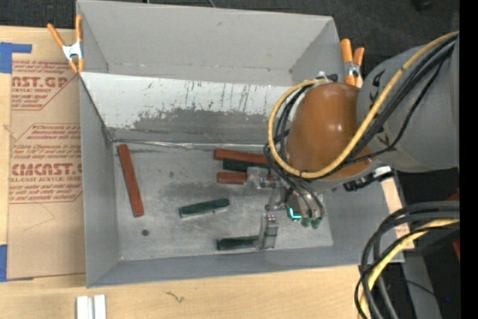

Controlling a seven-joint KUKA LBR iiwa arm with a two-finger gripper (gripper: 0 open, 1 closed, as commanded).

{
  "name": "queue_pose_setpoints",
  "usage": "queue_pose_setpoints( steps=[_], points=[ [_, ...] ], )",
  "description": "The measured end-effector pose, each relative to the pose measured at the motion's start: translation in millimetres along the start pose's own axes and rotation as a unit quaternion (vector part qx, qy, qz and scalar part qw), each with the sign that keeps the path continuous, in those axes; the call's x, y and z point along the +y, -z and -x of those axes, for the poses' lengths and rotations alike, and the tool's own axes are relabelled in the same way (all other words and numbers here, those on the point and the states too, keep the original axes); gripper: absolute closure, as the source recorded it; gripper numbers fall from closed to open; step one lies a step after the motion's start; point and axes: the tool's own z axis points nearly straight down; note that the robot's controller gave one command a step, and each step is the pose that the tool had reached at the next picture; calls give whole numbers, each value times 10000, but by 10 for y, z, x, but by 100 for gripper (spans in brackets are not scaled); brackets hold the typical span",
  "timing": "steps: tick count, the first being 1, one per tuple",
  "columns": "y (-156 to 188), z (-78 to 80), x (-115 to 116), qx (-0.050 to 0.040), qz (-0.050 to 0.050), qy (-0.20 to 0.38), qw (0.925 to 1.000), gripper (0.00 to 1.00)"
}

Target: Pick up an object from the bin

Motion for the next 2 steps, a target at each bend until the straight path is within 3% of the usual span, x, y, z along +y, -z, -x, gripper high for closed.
queue_pose_setpoints(
  steps=[1, 2],
  points=[
    [-701, 58, 217, -69, -1, 521, 9986, 0],
    [-372, 30, 225, -52, -5, 545, 9985, 0]
  ],
)
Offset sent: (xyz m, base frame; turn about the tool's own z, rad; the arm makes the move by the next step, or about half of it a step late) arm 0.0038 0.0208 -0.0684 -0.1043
